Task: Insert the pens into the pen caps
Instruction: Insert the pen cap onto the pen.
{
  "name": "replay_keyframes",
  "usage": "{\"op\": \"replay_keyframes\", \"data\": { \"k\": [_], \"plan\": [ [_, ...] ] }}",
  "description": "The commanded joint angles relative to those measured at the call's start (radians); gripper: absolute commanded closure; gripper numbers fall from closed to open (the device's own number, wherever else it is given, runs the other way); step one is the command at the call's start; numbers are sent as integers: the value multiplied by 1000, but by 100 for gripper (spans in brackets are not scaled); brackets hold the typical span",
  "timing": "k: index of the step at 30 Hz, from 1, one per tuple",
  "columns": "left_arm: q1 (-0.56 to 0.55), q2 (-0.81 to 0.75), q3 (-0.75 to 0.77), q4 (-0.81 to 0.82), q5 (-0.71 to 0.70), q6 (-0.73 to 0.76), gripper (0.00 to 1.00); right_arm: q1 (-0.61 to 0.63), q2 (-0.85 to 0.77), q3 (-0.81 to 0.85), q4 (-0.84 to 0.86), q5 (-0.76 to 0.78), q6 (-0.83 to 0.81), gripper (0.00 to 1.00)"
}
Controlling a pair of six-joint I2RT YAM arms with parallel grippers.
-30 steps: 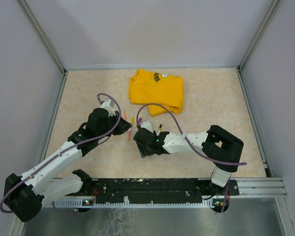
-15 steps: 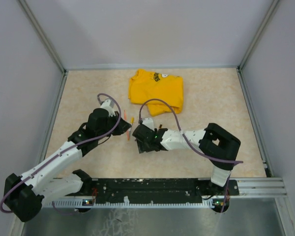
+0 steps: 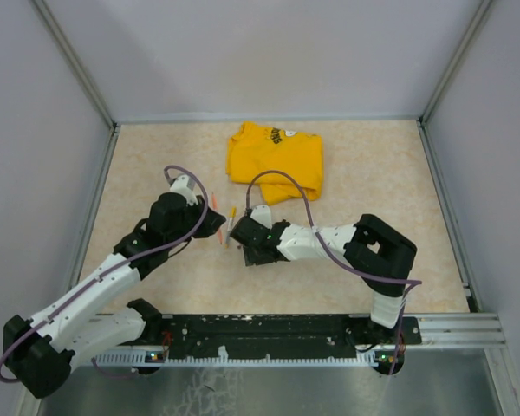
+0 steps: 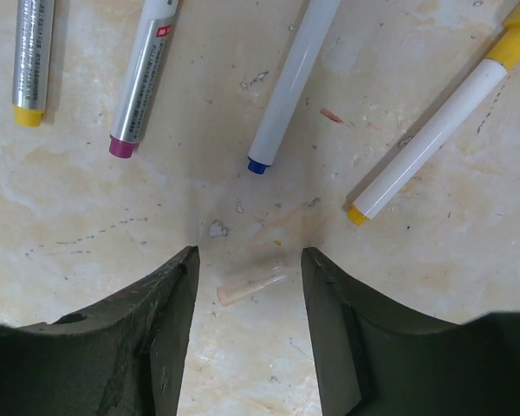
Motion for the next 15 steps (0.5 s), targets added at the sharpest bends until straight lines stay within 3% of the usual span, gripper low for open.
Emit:
{"op": "replay_keyframes", "data": {
  "k": [1, 15],
  "plan": [
    [8, -17, 30, -14, -23, 17, 100, -13, 47, -22, -55, -2, 39, 48],
    [7, 11, 26, 15, 12, 23, 100, 17, 7, -43, -141, 17, 62, 49]
  ]
}}
